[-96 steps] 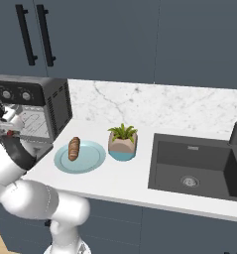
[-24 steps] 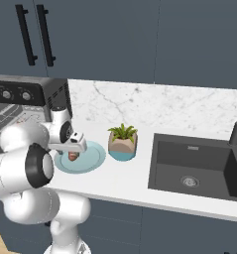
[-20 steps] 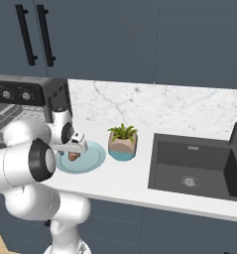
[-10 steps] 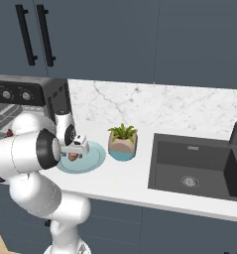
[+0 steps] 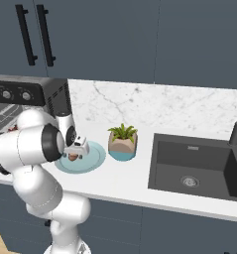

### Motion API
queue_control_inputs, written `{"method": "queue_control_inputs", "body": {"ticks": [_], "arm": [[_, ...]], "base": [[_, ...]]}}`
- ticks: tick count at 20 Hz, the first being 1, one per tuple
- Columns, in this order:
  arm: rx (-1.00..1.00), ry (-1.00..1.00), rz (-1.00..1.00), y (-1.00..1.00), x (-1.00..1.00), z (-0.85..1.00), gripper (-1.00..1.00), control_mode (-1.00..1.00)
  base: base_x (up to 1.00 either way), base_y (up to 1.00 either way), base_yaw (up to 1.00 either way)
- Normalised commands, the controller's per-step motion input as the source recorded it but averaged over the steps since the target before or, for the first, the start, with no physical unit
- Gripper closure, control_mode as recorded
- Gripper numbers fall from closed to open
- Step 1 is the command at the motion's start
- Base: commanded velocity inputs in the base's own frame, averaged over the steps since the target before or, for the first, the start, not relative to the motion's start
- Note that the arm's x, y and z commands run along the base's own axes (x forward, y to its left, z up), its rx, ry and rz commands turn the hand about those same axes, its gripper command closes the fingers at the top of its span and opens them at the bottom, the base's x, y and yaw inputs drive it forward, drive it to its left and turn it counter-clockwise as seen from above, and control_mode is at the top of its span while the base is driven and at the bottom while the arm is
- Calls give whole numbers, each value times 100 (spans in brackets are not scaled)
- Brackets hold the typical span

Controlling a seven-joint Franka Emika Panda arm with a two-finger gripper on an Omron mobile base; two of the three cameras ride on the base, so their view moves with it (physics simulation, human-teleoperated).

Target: Pick up the kebab skewer and baguette bread, and place them inside the toaster oven. Close the toaster oven door and start by setting the timer.

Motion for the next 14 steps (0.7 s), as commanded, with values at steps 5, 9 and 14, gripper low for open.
{"method": "queue_control_inputs", "body": {"ticks": [5,9,14], "arm": [[0,0,0,8,13,-3,-100,-100],[0,0,0,0,19,-17,-100,-100],[0,0,0,0,11,-15,-100,-100]], "base": [[0,0,0],[0,0,0],[0,0,0]]}}
